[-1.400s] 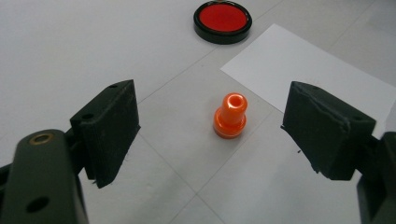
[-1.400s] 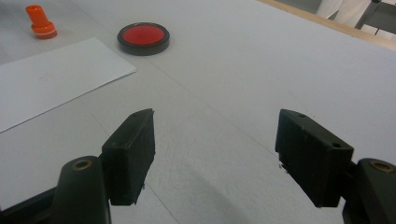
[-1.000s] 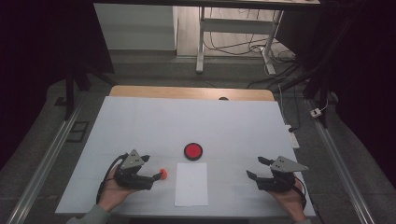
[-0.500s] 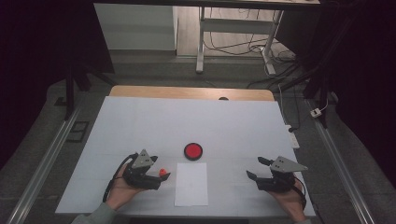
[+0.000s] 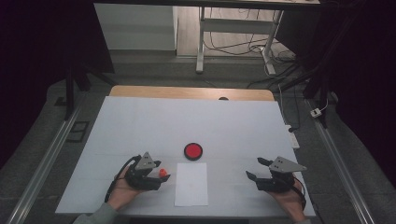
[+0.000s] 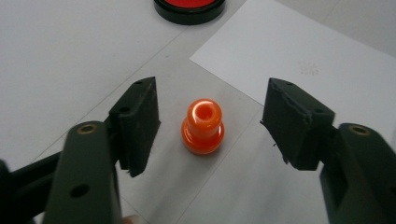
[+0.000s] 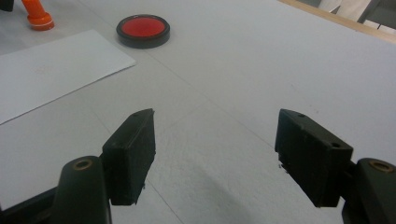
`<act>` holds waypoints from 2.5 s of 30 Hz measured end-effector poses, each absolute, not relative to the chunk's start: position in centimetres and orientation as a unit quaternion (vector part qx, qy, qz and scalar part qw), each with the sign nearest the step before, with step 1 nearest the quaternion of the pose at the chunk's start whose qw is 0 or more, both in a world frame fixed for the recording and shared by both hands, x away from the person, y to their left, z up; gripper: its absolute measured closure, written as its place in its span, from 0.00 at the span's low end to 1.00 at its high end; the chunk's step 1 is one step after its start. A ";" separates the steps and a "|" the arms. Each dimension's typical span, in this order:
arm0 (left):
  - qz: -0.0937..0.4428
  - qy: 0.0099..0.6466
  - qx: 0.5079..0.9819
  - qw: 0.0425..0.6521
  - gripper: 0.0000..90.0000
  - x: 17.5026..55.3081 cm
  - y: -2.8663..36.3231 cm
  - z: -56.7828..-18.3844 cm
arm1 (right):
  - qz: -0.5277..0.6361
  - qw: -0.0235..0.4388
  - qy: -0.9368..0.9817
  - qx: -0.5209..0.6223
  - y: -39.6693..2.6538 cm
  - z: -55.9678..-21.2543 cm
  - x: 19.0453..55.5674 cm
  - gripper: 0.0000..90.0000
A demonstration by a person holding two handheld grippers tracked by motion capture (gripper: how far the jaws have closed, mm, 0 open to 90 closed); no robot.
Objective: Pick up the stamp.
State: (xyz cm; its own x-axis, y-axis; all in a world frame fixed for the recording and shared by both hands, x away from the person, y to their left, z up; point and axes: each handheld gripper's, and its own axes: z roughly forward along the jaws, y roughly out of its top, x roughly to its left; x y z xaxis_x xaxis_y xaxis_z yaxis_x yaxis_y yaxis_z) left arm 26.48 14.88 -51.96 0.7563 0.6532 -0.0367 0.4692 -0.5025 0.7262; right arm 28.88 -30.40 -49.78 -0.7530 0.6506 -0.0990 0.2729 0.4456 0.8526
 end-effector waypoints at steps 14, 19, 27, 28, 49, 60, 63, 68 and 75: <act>0.118 0.325 0.866 0.362 0.64 26.8 14.8 -52.5 | 0.442 0.211 0.826 0.280 -30.4 -49.8 28.9 0.32; 0.122 0.321 0.867 0.360 0.71 26.9 14.7 -52.6 | 0.444 0.213 0.824 0.280 -30.3 -49.9 28.9 0.32; 0.130 0.320 0.868 0.357 0.80 26.8 14.7 -52.6 | 0.443 0.211 0.825 0.279 -30.4 -49.9 28.9 0.32; 0.131 0.319 0.867 0.359 0.80 26.8 14.8 -52.5 | 0.441 0.212 0.826 0.280 -30.4 -49.8 28.9 0.32; 0.127 0.334 0.844 0.399 0.80 26.6 16.0 -51.7 | 0.448 0.215 0.821 0.280 -30.5 -49.7 28.8 0.32; 0.120 0.348 0.828 0.424 0.80 26.7 17.0 -51.2 | 0.450 0.220 0.820 0.279 -30.5 -49.5 28.7 0.32; 0.120 0.350 0.823 0.431 0.80 26.7 17.3 -51.0 | 0.448 0.222 0.820 0.278 -30.5 -49.5 28.6 0.32; 0.120 0.356 0.813 0.445 0.80 26.7 17.9 -50.5 | 0.451 0.222 0.819 0.276 -30.4 -49.5 28.6 0.32; 0.120 0.359 0.805 0.456 0.80 26.6 18.3 -50.1 | 0.449 0.221 0.820 0.277 -30.4 -49.5 28.6 0.32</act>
State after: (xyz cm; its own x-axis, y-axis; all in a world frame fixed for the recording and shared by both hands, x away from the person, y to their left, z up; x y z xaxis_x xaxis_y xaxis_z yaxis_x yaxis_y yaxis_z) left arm 26.62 18.33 -50.13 0.7140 0.6872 -0.1338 0.4679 -0.3263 0.8213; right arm 28.64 -30.40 -49.46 -0.7486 0.6530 -0.1145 0.2553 0.4434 0.8592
